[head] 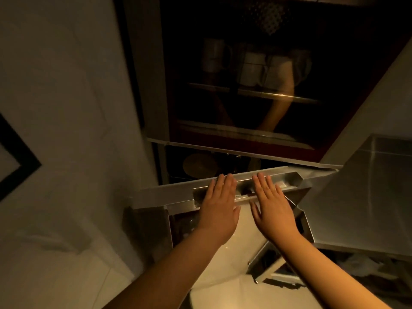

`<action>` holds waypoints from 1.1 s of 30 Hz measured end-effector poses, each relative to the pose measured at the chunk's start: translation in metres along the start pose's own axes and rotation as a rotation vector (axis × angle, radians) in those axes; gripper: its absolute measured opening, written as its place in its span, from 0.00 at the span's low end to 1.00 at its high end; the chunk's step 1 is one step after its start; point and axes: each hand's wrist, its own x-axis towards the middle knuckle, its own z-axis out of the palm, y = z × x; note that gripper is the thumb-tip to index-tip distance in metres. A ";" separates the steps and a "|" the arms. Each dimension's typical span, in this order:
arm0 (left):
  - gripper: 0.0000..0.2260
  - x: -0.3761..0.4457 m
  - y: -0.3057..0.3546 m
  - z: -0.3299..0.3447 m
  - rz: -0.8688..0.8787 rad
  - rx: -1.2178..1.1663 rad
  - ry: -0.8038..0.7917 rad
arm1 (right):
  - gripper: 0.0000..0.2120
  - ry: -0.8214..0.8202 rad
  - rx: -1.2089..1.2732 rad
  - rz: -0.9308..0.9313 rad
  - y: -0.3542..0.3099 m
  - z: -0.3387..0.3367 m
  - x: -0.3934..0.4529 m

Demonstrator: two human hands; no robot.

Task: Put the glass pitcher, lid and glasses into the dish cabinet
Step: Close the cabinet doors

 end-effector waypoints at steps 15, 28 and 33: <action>0.30 0.048 -0.022 0.049 -0.147 -0.075 0.029 | 0.33 0.016 0.027 -0.218 0.025 0.062 0.046; 0.28 0.087 -0.058 0.068 0.011 0.007 0.020 | 0.39 0.115 0.095 -0.133 0.017 0.076 0.076; 0.29 0.086 -0.055 0.068 0.016 0.040 0.002 | 0.45 0.144 0.120 -0.150 0.017 0.074 0.076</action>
